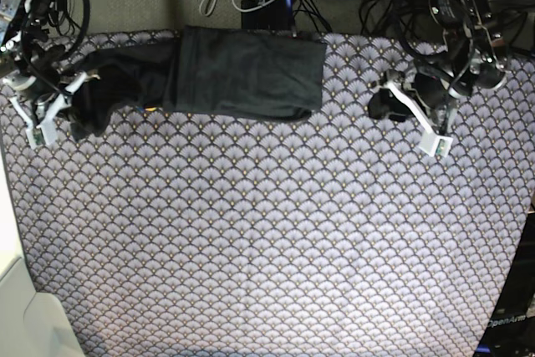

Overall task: Fold the T-shirt properly
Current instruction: 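Carry the strip end with the right gripper over onto the folded stack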

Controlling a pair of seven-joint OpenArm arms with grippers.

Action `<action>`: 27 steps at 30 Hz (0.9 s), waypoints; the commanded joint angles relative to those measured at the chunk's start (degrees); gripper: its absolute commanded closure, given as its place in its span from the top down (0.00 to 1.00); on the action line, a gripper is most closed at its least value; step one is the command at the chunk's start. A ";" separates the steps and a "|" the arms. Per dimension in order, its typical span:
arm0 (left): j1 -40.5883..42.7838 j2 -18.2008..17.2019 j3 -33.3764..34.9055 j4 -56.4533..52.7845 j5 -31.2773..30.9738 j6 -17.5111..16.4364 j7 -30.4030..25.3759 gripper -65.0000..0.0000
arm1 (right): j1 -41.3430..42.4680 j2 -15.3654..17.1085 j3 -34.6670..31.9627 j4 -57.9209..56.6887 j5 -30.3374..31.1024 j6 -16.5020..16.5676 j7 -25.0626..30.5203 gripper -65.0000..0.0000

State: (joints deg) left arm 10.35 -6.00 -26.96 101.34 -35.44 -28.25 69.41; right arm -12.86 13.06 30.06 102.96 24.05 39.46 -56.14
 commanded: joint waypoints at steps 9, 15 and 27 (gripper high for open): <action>0.68 -2.22 -10.62 1.03 -1.26 -0.19 3.69 0.39 | -0.28 -7.21 2.33 11.37 1.31 0.54 0.27 0.00; 0.42 -4.95 -14.93 1.03 -1.26 -0.19 4.48 0.39 | 1.04 -10.55 2.07 11.37 1.22 0.54 0.71 0.00; 0.07 -7.49 -18.97 0.42 -1.26 -0.28 4.22 0.39 | -0.46 -18.73 2.42 11.55 1.22 0.54 8.01 0.00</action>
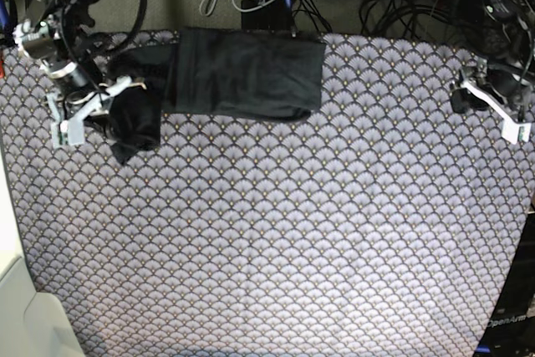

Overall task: Fold the T-shirt properly
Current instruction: 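Carry the strip end with the right gripper over onto the folded stack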

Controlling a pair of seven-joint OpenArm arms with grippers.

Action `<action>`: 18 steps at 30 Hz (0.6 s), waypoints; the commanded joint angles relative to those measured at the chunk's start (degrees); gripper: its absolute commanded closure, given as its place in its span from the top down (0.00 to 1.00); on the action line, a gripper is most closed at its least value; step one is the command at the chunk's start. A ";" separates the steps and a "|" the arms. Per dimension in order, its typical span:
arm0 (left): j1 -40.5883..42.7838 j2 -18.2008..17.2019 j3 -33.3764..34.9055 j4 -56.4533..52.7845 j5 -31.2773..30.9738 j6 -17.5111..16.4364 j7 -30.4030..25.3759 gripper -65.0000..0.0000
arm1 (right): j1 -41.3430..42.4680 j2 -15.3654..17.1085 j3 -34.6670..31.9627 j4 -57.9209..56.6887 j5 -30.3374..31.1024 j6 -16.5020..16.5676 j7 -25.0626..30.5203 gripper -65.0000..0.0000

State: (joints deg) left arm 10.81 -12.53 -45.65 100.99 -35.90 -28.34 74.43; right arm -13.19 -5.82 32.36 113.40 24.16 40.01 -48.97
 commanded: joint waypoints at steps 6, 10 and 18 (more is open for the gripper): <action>-1.71 -3.60 -0.29 0.68 -0.80 -0.19 -0.90 0.39 | -5.14 -0.90 0.04 1.28 1.11 -0.01 9.45 0.00; -2.24 -3.95 -0.29 0.68 -0.80 -0.19 -0.90 0.39 | -7.07 -1.08 -1.63 1.36 1.11 -0.01 9.72 0.00; -5.14 -3.95 -0.29 0.68 -0.63 -0.19 -0.81 0.39 | -10.94 -1.08 -12.45 1.72 1.11 -0.01 9.98 0.00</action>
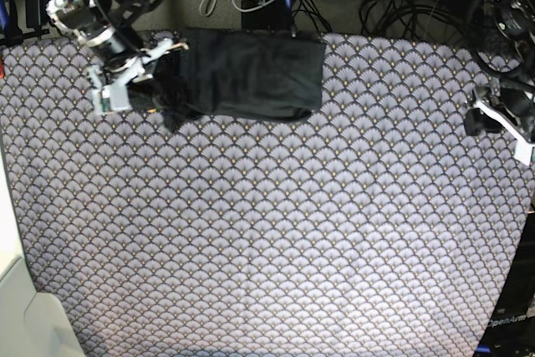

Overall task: Fold the T-shirt properly
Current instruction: 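Carry the strip end with the right gripper over onto the folded stack, then release the shirt and raise the right gripper from the stack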

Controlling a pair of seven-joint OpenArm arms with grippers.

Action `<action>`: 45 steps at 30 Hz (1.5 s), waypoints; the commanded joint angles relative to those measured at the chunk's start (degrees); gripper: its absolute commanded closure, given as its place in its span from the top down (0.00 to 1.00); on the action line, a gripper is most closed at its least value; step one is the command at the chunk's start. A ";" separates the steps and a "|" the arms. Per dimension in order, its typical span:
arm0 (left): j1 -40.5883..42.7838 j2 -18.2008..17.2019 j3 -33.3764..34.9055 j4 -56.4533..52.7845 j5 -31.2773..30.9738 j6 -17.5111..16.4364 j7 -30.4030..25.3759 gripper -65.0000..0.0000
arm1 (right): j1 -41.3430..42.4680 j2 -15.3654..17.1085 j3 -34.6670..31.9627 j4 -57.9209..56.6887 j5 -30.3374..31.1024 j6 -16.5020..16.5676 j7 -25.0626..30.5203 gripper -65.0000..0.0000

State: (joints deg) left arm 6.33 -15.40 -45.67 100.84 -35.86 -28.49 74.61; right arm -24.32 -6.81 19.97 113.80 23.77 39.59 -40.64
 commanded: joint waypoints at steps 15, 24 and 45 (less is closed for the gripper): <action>-1.45 -0.56 -0.35 0.83 -0.67 -0.04 -1.16 0.39 | 0.54 0.26 -15.61 -0.35 1.33 -2.10 1.65 0.00; -1.01 -0.47 -0.35 0.83 -0.76 -0.04 -1.16 0.39 | 5.28 0.17 -23.44 -8.96 1.33 -4.39 1.65 0.00; 0.31 -0.47 -0.44 0.83 -0.76 -0.04 -1.16 0.39 | 9.24 0.17 -30.12 -14.41 1.33 -4.39 1.21 0.13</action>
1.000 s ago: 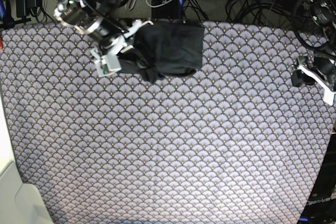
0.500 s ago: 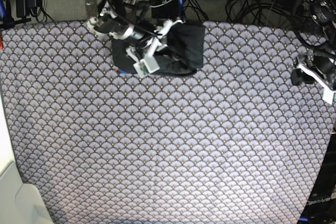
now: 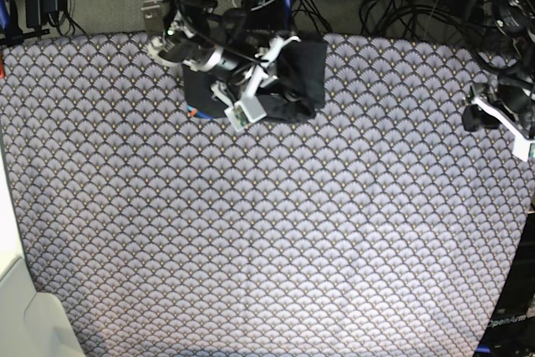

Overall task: Fold the T-shirt properly
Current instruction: 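Release the shirt and raise the right gripper from the stack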

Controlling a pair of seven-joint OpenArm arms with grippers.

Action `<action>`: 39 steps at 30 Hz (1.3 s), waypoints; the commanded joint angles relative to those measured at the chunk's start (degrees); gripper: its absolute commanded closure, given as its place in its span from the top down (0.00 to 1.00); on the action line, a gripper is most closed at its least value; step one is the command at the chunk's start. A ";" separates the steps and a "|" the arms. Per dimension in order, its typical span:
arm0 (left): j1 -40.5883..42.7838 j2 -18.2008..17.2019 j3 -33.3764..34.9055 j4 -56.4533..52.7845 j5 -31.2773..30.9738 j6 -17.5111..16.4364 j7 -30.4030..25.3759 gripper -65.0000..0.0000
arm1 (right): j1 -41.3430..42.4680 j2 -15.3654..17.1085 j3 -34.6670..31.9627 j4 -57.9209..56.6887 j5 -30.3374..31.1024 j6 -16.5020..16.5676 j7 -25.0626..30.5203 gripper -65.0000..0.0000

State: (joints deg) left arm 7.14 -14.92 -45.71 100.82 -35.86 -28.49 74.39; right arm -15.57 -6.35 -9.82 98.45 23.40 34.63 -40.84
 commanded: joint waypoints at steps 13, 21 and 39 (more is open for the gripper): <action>-0.85 -0.95 -0.40 0.86 -0.76 -0.04 -0.94 0.39 | 0.06 1.91 -8.50 9.63 1.88 0.58 1.94 0.42; -0.94 -0.95 -0.40 0.86 -0.76 -0.04 -0.94 0.39 | 2.25 5.87 -7.54 14.38 1.79 0.58 2.82 0.28; -0.59 -0.95 0.22 0.86 -0.85 -3.73 -0.50 0.40 | -1.26 9.73 2.40 6.38 1.88 0.84 3.52 0.14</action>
State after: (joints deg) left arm 7.01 -14.92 -45.28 100.84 -35.86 -32.42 74.83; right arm -17.19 3.42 -7.51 103.90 24.03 34.70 -39.05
